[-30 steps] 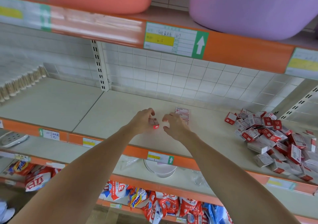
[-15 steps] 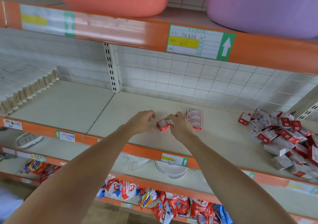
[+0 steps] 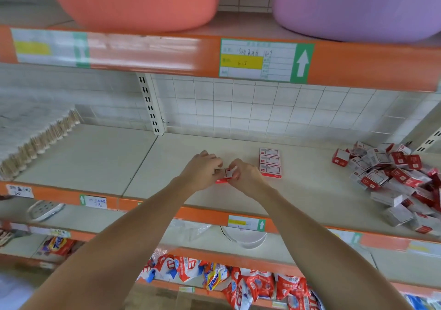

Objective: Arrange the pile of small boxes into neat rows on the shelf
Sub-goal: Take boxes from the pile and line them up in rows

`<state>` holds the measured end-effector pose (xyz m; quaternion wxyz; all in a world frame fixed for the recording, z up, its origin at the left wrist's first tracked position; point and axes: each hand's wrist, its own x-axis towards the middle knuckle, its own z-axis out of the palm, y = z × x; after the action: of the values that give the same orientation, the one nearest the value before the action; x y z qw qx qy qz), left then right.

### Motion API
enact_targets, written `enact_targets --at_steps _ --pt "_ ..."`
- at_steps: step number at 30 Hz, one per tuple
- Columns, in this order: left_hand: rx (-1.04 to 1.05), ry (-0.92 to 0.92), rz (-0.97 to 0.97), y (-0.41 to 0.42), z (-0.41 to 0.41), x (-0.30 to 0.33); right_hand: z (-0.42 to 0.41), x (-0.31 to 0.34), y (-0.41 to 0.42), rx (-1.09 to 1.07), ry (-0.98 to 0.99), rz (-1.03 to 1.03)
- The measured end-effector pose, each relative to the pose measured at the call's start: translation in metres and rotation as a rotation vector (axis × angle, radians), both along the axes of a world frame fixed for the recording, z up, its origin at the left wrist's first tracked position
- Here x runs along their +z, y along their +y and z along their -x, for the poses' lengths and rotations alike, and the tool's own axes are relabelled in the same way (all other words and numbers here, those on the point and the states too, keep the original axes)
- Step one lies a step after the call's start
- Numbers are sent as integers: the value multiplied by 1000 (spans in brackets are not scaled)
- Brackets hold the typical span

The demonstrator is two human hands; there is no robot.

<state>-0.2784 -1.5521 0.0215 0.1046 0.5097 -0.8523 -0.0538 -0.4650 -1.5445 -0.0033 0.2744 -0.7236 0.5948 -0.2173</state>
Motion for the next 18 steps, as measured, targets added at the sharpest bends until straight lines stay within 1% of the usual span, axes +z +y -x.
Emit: enact_targets --at_steps 4,8,12,18 --pt "1 40 -4 6 13 -4 12 0 -8 47 -26 5" --pt "61 5 27 11 20 -8 20 -2 -19 32 -24 0" --pt "102 0 6 11 24 -4 14 -3 -25 113 46 19" --pt "162 -25 56 8 25 -8 10 -7 -34 137 8 22"
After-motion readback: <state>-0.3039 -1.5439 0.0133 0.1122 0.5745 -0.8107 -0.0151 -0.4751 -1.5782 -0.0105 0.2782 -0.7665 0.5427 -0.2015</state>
